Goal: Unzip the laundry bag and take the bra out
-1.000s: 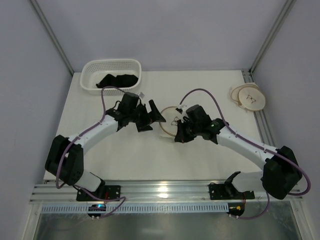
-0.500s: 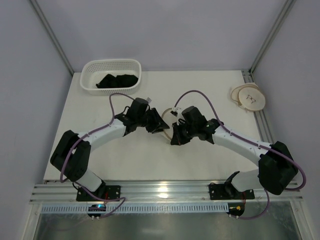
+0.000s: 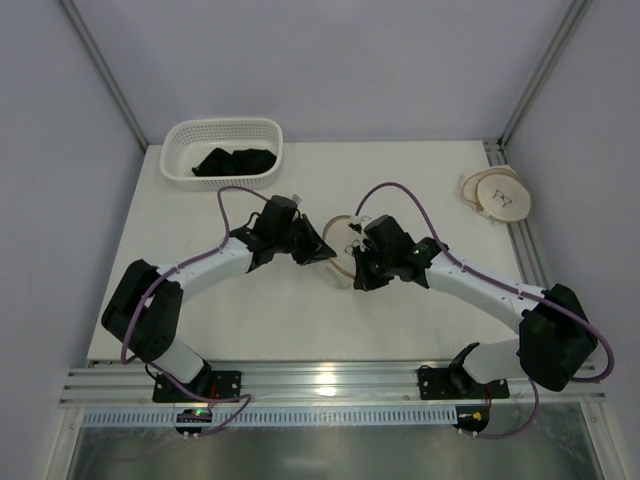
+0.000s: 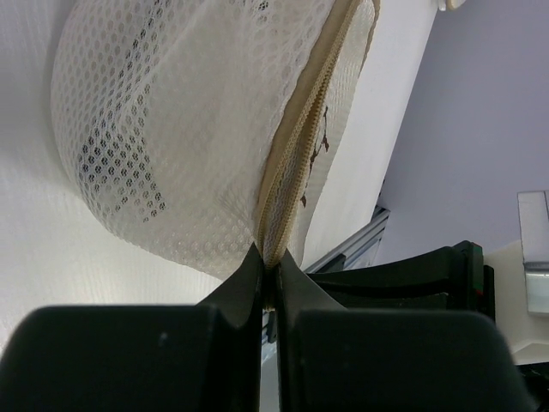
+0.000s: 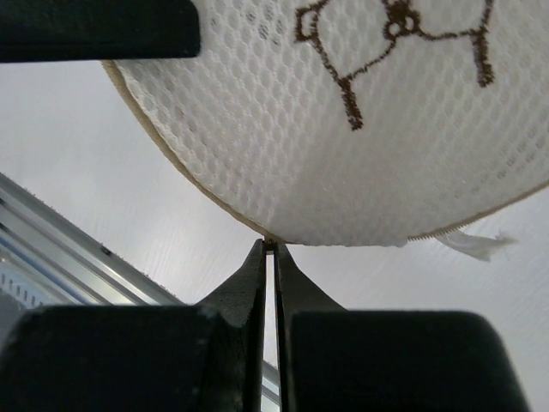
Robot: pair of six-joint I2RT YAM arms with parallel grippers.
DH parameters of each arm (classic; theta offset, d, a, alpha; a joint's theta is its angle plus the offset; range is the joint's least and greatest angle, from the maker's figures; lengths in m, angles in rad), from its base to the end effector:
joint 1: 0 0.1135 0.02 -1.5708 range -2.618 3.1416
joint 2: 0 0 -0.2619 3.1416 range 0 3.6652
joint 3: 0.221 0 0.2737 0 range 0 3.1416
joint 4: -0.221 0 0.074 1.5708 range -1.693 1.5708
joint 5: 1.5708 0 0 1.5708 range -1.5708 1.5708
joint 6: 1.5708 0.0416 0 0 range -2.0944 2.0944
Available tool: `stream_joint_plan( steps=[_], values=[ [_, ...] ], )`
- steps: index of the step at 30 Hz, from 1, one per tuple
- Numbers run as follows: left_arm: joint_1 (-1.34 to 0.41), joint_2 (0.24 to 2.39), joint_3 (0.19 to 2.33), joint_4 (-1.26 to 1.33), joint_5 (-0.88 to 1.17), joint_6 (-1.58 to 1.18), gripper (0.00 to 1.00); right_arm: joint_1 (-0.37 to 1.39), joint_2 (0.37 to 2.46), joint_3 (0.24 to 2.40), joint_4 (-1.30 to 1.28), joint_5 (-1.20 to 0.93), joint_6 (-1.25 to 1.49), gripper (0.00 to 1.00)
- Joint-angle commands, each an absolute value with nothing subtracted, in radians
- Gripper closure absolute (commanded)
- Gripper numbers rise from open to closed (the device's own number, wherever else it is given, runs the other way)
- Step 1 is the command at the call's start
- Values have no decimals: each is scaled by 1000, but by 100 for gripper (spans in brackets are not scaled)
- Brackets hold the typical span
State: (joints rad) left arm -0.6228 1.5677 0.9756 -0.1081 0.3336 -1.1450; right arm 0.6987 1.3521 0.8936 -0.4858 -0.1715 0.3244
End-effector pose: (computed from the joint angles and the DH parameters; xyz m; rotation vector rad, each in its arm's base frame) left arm 0.2852 -0.2216 0.2031 -0.4695 2.5376 -1.1998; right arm 0.2225 0.1962 0.2116 -0.5571 2.5516 0.6096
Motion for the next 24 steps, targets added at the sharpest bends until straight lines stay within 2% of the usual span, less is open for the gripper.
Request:
stream_joint_plan(
  steps=[1, 6, 8, 9, 11, 12, 14, 21, 22, 24],
  values=[
    [-624, 1523, 966, -81, 313, -1147, 100, 704, 1301, 900, -543, -58, 356, 96],
    [-623, 1513, 959, -86, 311, -1146, 99, 704, 1296, 919, -595, 52, 379, 96],
    [-624, 1509, 960, -89, 317, -1146, 93, 704, 1296, 920, -595, 55, 379, 96],
    [-623, 1509, 960, -90, 321, -1146, 72, 704, 1296, 920, -597, 60, 380, 96],
    [-624, 1505, 957, -94, 318, -1146, 37, 703, 1298, 922, -604, 69, 383, 97],
    [-624, 1499, 954, -104, 313, -1146, 15, 703, 1298, 922, -610, 81, 388, 96],
    [-624, 1471, 945, -115, 292, -1144, 1, 704, 1304, 927, -643, 132, 399, 96],
    [-624, 1361, 896, -179, 209, -1135, 0, 681, 1338, 982, -790, 388, 488, 95],
    [-624, 1350, 888, -183, 204, -1135, 0, 672, 1341, 985, -802, 414, 500, 82],
    [-624, 1319, 871, -195, 190, -1128, 0, 646, 1348, 991, -825, 462, 508, 78]
  ],
)
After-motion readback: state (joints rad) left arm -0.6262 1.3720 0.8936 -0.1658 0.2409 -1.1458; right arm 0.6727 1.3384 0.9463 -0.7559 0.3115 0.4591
